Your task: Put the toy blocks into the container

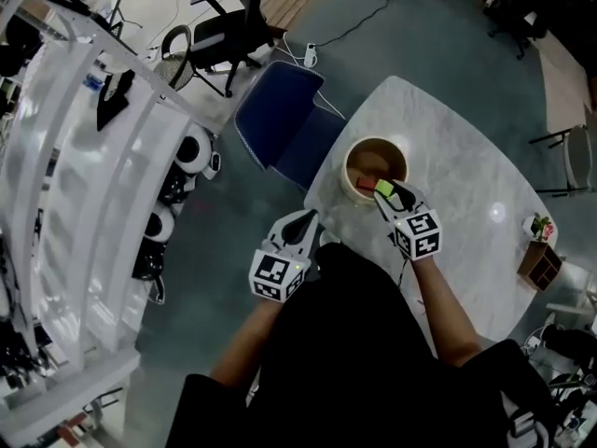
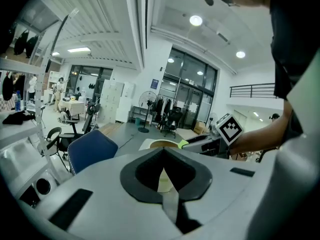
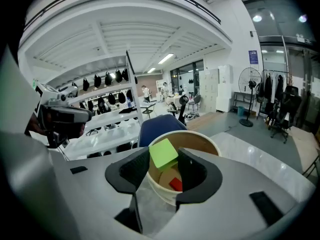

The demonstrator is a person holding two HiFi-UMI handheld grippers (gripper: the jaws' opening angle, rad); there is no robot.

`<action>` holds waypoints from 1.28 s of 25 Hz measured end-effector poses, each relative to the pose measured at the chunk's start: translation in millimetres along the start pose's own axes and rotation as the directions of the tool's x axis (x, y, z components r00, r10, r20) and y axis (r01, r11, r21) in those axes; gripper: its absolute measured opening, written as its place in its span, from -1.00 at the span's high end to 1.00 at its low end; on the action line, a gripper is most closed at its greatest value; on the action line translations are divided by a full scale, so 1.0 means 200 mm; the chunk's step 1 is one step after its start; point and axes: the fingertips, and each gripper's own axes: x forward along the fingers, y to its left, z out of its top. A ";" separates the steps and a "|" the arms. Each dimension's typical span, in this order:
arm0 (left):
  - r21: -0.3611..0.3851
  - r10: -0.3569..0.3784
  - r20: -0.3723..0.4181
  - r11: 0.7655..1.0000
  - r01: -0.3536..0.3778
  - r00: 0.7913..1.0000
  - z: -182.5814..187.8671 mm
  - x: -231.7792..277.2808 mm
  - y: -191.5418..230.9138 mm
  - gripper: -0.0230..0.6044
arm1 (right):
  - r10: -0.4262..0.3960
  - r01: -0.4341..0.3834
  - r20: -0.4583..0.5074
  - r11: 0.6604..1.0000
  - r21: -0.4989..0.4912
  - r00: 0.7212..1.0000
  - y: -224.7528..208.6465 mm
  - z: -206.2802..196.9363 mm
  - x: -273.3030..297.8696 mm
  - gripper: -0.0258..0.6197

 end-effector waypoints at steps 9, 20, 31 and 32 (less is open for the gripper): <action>0.004 -0.079 -0.036 0.997 0.079 0.996 0.04 0.17 0.00 0.92 | -0.008 0.008 -0.042 1.000 0.006 0.999 -0.08 0.04 0.12 0.38; 0.006 -0.214 -0.095 0.976 0.216 0.972 0.08 0.36 0.12 0.92 | -0.052 0.048 -0.207 0.999 -0.024 0.977 -0.09 0.07 0.36 0.39; -0.020 -0.330 -0.126 0.944 0.330 0.935 0.14 0.49 0.28 0.92 | -0.078 0.101 -0.378 0.994 0.042 0.923 -0.16 -0.04 0.52 0.39; -0.022 -0.343 -0.131 0.939 0.343 0.930 0.14 0.50 0.29 0.92 | -0.077 0.106 -0.395 0.993 0.053 0.916 -0.17 -0.05 0.54 0.39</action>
